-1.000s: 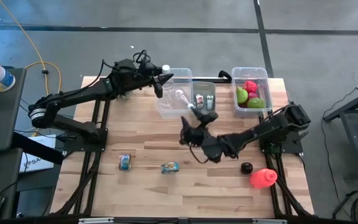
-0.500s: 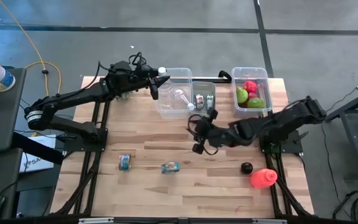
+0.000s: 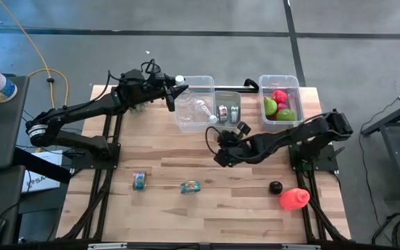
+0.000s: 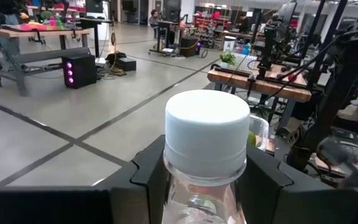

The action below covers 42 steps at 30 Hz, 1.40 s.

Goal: Pick & Place Food Item
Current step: Put the transparent bottle into the left transparent bin

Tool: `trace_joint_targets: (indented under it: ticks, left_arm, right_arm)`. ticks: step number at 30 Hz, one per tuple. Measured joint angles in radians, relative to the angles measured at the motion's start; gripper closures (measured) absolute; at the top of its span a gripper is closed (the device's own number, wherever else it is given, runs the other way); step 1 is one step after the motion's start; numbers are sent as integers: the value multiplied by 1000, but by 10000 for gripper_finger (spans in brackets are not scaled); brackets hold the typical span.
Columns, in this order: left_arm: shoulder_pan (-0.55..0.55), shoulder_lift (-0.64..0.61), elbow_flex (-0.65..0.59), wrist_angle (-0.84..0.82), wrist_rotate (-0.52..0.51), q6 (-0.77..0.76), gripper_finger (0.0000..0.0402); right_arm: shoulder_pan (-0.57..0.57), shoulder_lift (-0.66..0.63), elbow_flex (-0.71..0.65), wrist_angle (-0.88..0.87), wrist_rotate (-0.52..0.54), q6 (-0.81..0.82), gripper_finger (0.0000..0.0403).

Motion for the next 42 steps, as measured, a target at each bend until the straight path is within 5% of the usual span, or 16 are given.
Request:
trace_joint_targets:
  ticks: [6,17,27,42]
  left_arm:
    - [-1,2,-3,-11,31,-7,264]
    - [-5,8,-38,-45,59,-11,266]
    - [-1,5,-40,-45,65,9,266]
    - [-1,4,-39,-61,79,10,266]
  right_arm:
    - [-54,66,-2,77,34,-46,398]
    - [-102,77,-2,160,81,-146,401]
    - [-128,42,-2,362,193,-429,401]
    - [-369,41,-2,681,-85,-731,401]
